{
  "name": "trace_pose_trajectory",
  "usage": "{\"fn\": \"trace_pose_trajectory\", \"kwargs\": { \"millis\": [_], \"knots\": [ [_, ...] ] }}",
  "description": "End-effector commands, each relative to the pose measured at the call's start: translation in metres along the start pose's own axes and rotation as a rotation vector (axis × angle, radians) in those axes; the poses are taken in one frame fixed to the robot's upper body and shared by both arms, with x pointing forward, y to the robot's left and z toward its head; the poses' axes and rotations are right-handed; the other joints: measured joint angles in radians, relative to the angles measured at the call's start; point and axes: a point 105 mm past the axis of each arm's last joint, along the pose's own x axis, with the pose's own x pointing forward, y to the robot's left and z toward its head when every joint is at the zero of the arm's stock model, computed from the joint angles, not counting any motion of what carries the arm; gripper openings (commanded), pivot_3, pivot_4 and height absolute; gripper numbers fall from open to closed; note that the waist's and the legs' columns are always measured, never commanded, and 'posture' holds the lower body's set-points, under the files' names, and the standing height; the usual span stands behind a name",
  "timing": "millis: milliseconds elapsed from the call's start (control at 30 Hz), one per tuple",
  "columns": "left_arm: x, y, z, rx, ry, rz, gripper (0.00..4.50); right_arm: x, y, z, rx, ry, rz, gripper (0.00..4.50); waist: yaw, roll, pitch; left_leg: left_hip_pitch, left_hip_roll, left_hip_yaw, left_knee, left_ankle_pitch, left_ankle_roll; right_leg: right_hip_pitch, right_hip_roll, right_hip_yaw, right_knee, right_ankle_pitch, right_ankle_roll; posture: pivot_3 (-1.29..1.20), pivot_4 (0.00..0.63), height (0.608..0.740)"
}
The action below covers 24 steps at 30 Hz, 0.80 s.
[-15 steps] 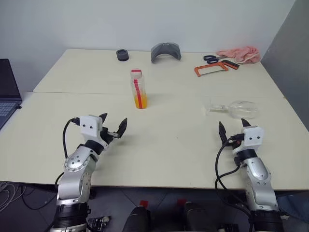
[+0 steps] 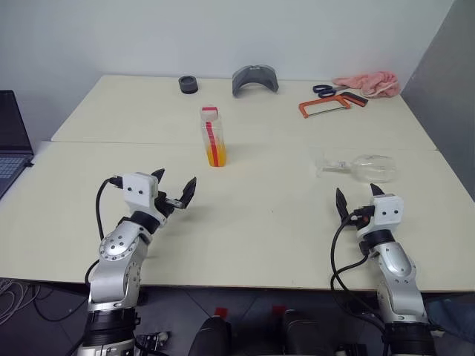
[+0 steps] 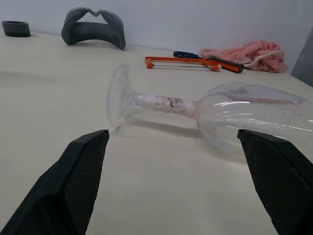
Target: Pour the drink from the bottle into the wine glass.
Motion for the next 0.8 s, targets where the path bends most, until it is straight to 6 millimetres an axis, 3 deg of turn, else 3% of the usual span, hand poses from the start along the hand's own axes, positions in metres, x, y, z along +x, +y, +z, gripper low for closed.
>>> {"fn": "trace_pose_trajectory", "kwargs": {
  "millis": [33, 300, 600, 733, 800],
  "knots": [
    [0.000, 0.002, 0.010, 0.019, -0.037, 0.010, 4.49, 0.001, -0.001, 0.012, -0.019, -0.052, 0.007, 4.50, 0.000, 0.000, 0.000, 0.000, 0.000, 0.000, 0.000, 0.000, 0.000, 0.000, 0.000, 0.000, 0.000, 0.000, 0.000, 0.00, 0.150, 0.740],
    [0.001, 0.011, 0.024, -0.019, -0.125, 0.040, 4.49, 0.000, 0.003, 0.013, -0.027, -0.055, 0.031, 4.50, 0.000, 0.000, 0.000, 0.000, 0.000, 0.000, 0.000, 0.000, 0.000, 0.000, 0.000, 0.000, 0.000, 0.000, 0.000, 0.00, 0.150, 0.740],
    [0.004, 0.012, 0.015, -0.020, -0.086, 0.047, 4.49, 0.003, 0.006, 0.017, -0.037, -0.074, 0.059, 4.50, 0.000, 0.000, 0.000, 0.000, 0.000, 0.000, 0.000, 0.000, 0.000, 0.000, 0.000, 0.000, 0.000, 0.000, 0.000, 0.00, 0.150, 0.740],
    [0.006, 0.016, 0.015, 0.002, -0.080, 0.098, 4.49, 0.005, 0.026, 0.024, 0.057, -0.064, 0.194, 4.50, 0.000, 0.000, 0.000, 0.000, 0.000, 0.000, 0.000, 0.000, 0.000, 0.000, 0.000, 0.000, 0.000, 0.000, 0.000, 0.00, 0.150, 0.740],
    [0.015, 0.015, 0.020, 0.001, -0.081, 0.108, 4.49, 0.006, 0.050, 0.044, 0.059, -0.081, 0.379, 4.50, 0.000, 0.000, 0.000, 0.000, 0.000, -0.001, 0.000, 0.000, 0.000, 0.000, 0.000, 0.000, 0.000, 0.000, 0.000, 0.00, 0.150, 0.740]
  ]
}}
